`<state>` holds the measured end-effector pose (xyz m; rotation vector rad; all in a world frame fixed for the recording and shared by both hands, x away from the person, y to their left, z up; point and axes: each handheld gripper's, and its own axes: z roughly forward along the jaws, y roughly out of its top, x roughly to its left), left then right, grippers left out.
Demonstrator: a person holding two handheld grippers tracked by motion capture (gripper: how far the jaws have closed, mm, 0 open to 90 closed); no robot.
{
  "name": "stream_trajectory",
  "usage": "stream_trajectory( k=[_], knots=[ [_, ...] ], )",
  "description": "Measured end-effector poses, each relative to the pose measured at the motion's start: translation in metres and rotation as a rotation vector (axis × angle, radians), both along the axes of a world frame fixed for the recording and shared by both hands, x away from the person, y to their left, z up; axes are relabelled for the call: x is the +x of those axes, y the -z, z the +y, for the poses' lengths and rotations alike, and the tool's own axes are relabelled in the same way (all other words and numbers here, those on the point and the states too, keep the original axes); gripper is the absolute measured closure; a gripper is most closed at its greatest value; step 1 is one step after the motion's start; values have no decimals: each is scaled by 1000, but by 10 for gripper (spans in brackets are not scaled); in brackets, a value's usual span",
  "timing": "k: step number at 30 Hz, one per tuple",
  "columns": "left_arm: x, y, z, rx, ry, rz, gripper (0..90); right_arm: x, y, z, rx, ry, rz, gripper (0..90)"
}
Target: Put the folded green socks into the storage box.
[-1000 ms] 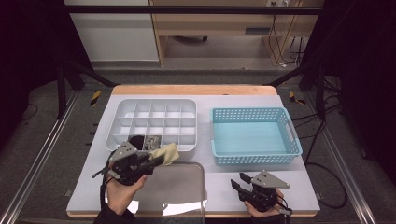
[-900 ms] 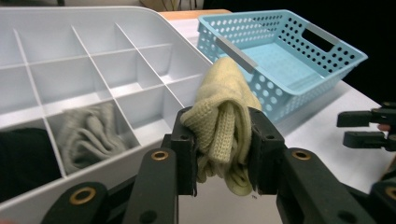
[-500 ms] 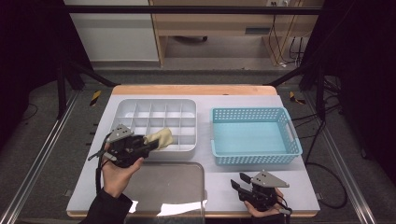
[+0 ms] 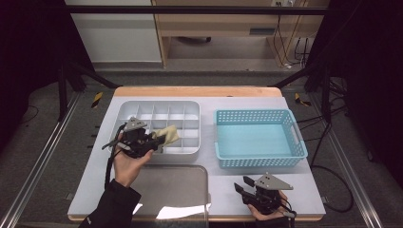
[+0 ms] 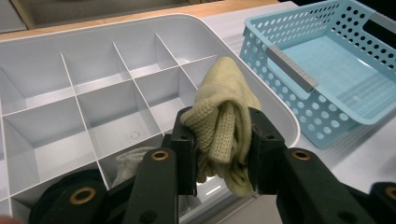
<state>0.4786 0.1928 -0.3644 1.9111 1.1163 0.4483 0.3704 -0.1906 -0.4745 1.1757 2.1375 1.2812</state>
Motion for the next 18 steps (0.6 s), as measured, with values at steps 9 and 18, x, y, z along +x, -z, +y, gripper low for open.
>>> stream_trajectory(
  k=[9, 18],
  knots=[
    [15, 15, -7, 77, -4, 56, 672, 1, 1, 1, -2, -4, 5, 543],
    [24, 30, -13, 136, 12, 97, 672, 2, 2, 1, -2, -6, 12, 542]
  ],
)
